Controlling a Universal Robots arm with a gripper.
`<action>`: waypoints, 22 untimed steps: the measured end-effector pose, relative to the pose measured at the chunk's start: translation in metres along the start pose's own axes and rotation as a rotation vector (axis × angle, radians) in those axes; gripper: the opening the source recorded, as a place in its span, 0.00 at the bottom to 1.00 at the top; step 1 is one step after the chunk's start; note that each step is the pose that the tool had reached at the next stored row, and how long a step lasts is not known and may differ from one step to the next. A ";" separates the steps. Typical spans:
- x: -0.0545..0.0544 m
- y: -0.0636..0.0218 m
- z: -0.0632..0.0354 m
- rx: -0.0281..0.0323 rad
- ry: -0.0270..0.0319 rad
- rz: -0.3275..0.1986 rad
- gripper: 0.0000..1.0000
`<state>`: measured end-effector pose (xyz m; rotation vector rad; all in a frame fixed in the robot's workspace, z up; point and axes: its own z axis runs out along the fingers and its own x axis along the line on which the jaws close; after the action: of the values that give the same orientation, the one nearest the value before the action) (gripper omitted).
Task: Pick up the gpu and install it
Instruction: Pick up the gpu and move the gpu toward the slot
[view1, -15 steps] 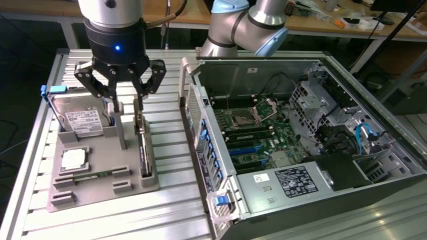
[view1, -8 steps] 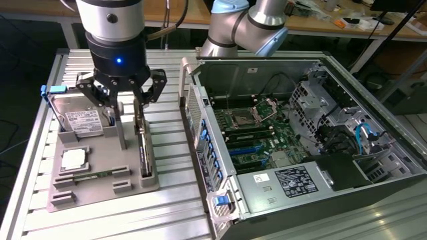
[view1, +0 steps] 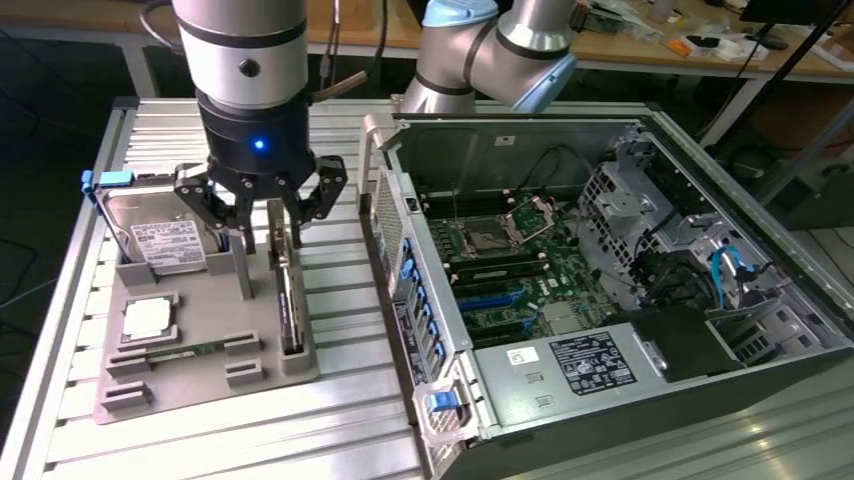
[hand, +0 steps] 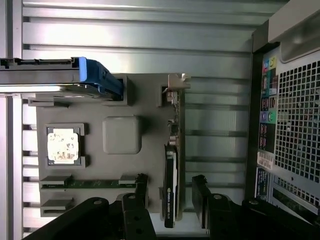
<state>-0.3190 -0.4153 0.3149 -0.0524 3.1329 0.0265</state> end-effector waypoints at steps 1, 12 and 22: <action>0.000 -0.0001 0.0019 0.0000 0.0000 0.000 0.48; 0.000 -0.0035 0.0226 0.0000 -0.0001 0.000 0.48; 0.000 -0.0081 0.0419 0.0000 -0.0001 0.000 0.48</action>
<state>-0.3189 -0.4227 0.2729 -0.0525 3.1328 0.0265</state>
